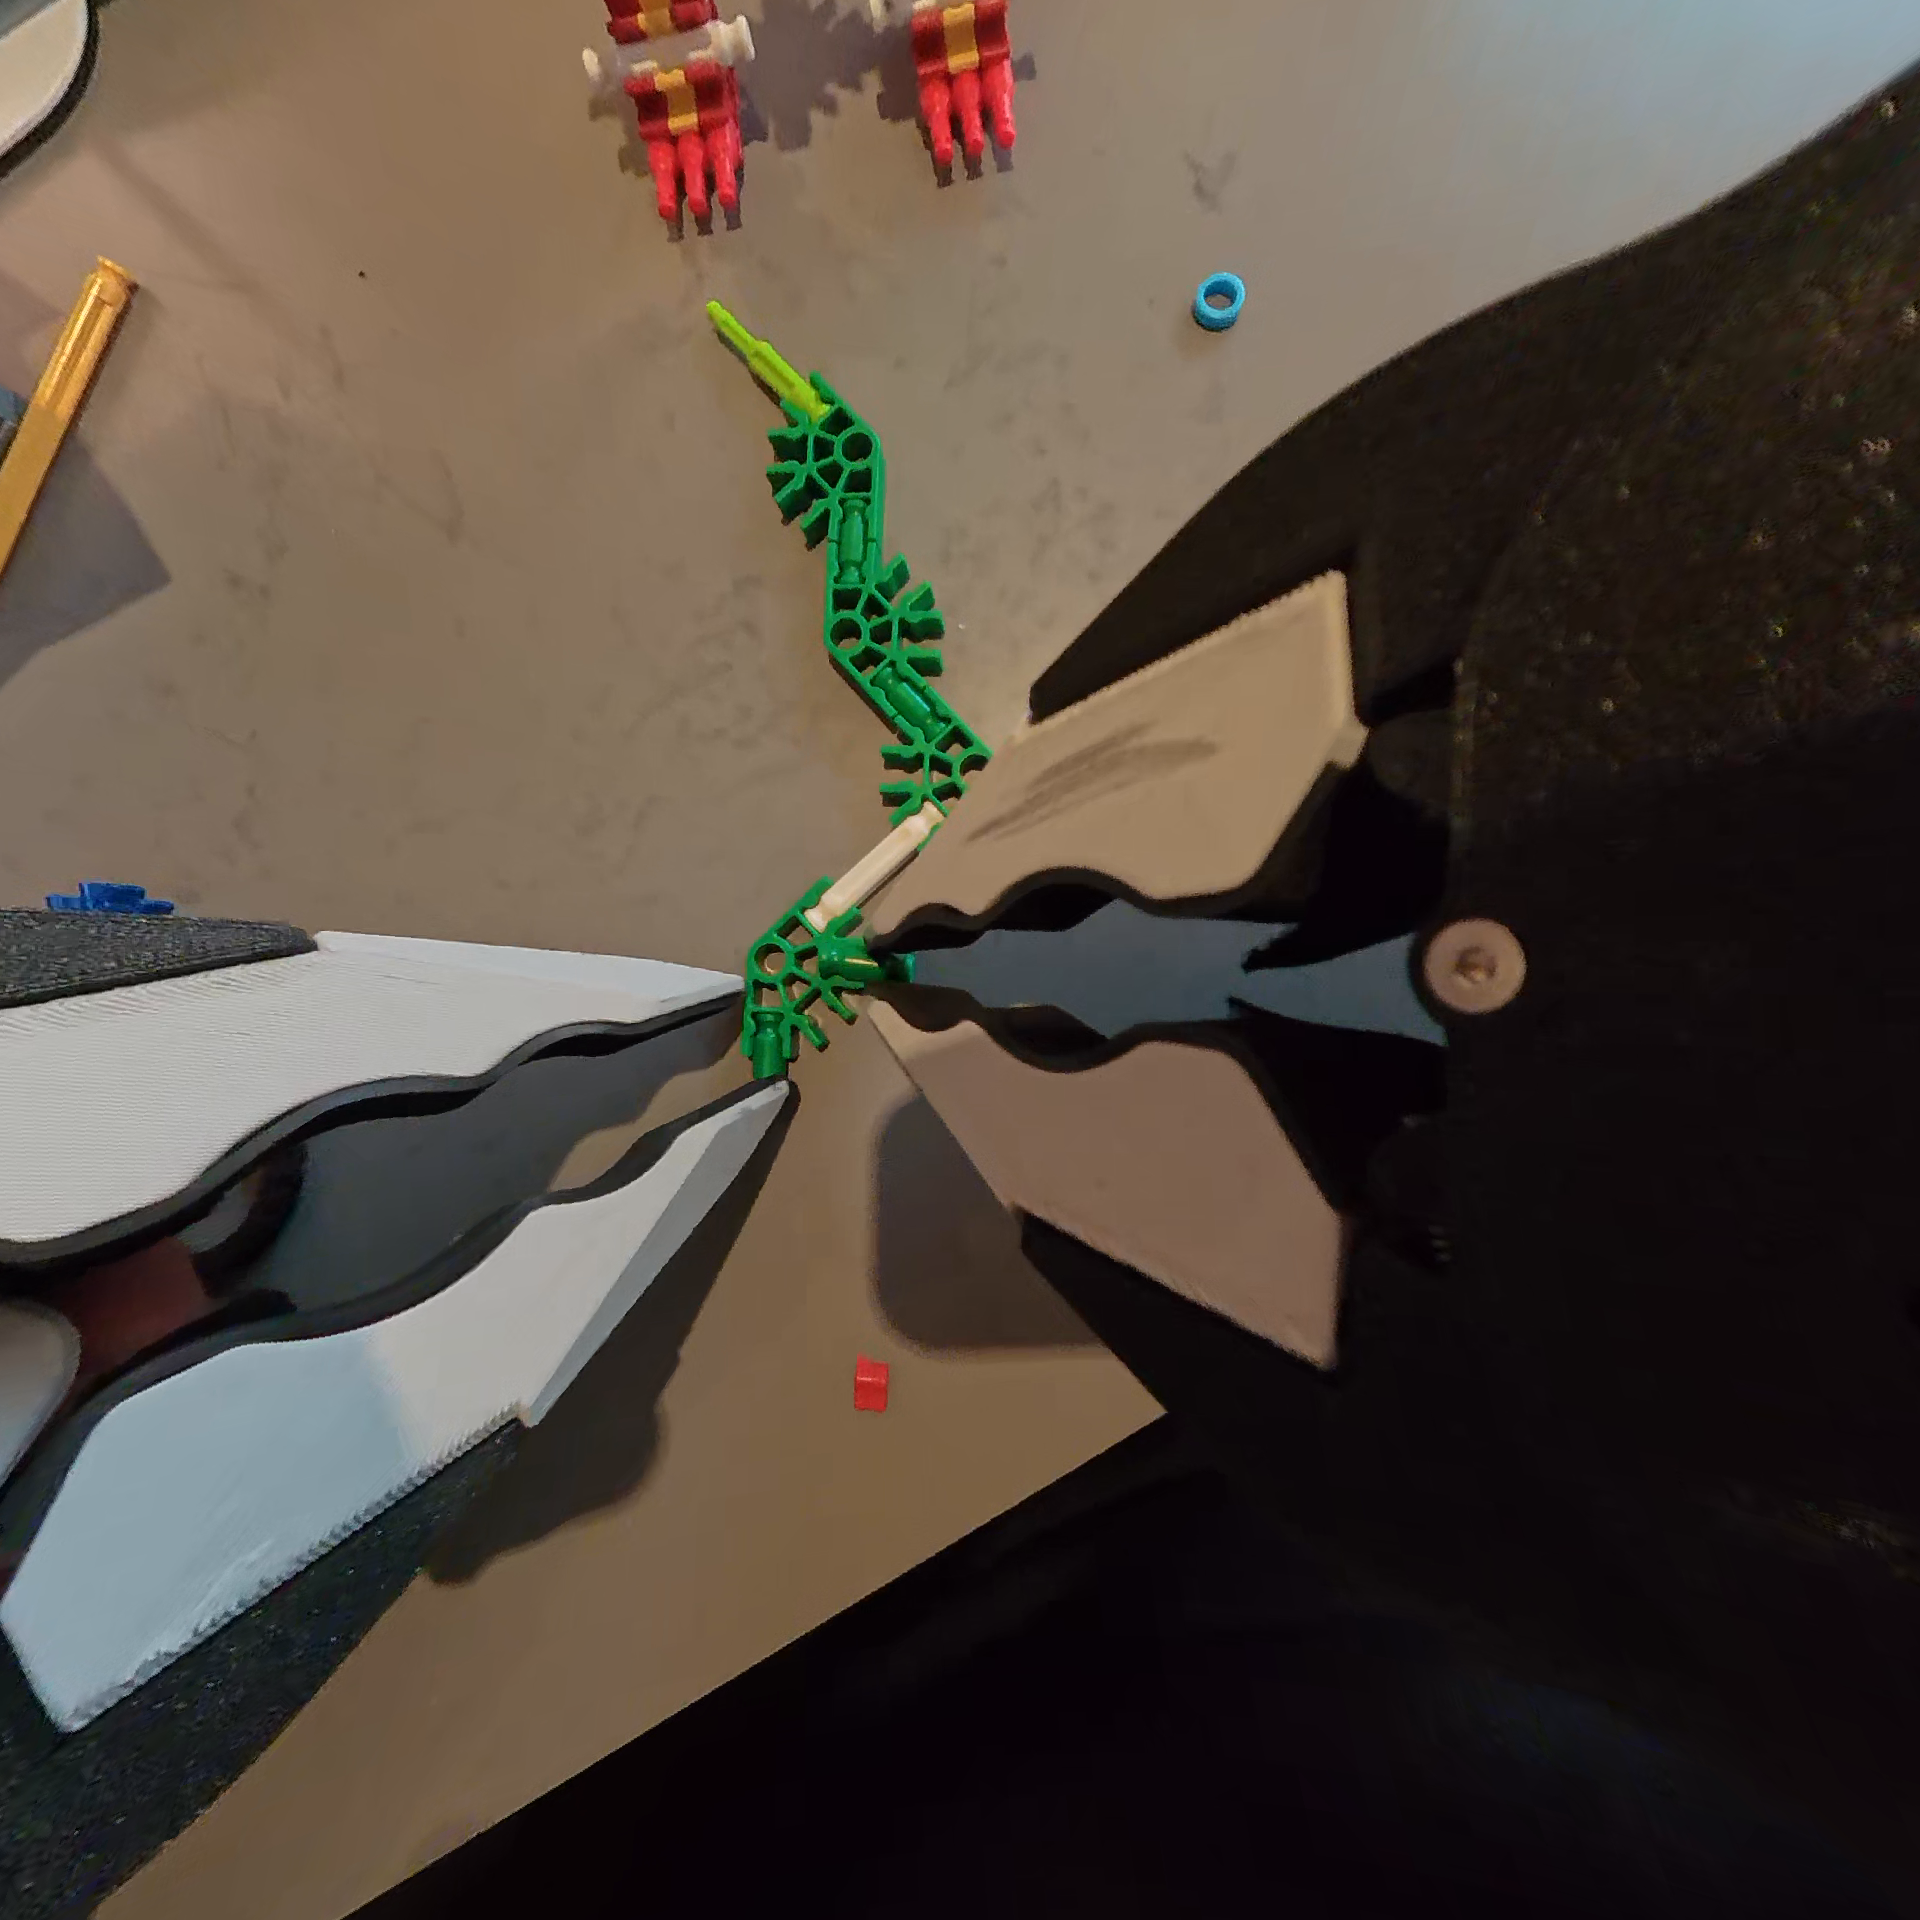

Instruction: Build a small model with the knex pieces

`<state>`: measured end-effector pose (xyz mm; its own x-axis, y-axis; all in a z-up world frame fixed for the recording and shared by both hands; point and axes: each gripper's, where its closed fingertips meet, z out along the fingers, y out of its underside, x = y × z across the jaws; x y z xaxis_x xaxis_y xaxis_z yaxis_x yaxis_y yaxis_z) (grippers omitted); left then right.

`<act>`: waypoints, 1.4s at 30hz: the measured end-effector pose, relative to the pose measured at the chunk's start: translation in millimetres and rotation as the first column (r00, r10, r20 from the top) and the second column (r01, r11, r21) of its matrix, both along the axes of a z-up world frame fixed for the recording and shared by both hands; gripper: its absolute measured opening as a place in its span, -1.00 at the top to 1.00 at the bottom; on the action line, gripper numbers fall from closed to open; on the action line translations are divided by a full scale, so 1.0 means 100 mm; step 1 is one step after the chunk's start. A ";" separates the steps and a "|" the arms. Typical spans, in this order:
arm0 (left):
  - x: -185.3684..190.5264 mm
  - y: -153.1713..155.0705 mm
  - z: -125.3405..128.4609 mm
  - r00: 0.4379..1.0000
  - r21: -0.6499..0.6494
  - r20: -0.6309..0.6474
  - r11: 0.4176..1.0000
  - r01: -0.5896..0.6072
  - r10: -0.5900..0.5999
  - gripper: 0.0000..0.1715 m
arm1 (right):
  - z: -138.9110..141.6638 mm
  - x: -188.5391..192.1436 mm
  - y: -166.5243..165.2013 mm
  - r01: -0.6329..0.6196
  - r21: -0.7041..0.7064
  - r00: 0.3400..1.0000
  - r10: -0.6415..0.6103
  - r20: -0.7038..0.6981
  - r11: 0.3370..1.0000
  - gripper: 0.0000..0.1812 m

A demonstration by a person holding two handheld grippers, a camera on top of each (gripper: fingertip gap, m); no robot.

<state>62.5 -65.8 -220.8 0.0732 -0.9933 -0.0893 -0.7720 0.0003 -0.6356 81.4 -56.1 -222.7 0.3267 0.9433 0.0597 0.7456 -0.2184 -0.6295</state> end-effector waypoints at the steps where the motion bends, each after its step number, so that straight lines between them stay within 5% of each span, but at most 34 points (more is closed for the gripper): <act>1: 0.00 0.00 0.00 1.000 -0.001 0.001 1.000 0.001 -0.001 0.82 | -0.02 0.01 0.00 -0.004 -0.003 1.000 0.004 0.012 1.000 0.94; 42: 0.03 0.01 -0.03 1.000 0.029 -0.016 1.000 0.011 -0.010 0.79 | 0.01 -0.06 0.03 -0.089 -0.095 0.996 0.089 -0.003 0.992 0.99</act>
